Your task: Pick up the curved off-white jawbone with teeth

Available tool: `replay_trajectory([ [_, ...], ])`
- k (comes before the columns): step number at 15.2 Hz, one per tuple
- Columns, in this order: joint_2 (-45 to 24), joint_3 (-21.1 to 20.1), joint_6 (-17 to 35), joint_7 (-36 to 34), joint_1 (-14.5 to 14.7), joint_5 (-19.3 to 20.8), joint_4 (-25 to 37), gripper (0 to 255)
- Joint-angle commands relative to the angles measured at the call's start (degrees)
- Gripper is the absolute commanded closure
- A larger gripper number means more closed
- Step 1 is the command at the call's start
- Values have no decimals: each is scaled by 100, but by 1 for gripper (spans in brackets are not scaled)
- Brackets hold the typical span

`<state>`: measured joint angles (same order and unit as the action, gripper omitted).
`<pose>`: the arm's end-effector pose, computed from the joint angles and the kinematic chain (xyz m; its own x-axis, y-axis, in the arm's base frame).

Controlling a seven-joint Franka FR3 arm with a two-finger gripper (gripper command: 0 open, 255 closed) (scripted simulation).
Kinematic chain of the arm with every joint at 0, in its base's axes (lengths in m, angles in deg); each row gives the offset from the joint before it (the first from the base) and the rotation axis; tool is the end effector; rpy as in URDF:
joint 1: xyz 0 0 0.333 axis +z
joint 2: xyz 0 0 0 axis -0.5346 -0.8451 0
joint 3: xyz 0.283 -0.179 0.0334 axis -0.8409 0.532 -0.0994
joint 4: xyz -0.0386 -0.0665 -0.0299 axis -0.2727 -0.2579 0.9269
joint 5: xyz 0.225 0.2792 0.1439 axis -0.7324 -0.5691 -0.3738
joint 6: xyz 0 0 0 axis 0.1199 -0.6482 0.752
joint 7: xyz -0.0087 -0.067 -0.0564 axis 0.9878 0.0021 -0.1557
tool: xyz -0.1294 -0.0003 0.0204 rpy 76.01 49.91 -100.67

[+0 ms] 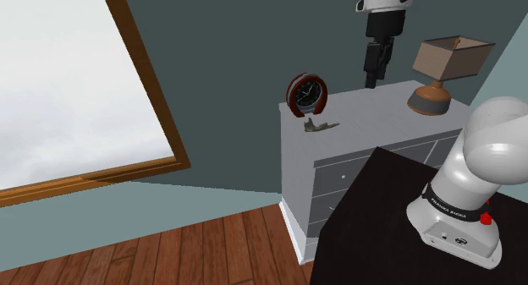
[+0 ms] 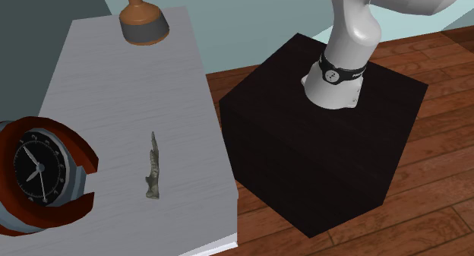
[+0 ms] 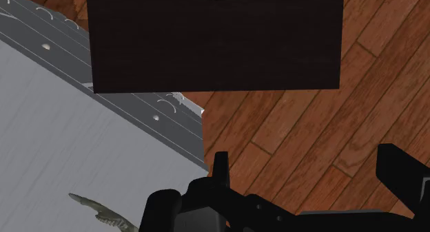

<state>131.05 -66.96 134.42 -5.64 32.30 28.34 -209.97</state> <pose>0.2639 0.0029 0.5409 0.9903 0.0698 -0.1205 0.0545 -0.9905 -0.1260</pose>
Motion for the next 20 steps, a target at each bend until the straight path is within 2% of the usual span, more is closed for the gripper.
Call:
replay_trajectory([
  [1, 0, 0, 0, 0, 0, 0, 0, 0],
  [11, -1106, 868, 1624, 1867, -7, 956, -604, 0],
  [20, -2879, 1565, 3249, 3416, 60, 1422, -397, 0],
])
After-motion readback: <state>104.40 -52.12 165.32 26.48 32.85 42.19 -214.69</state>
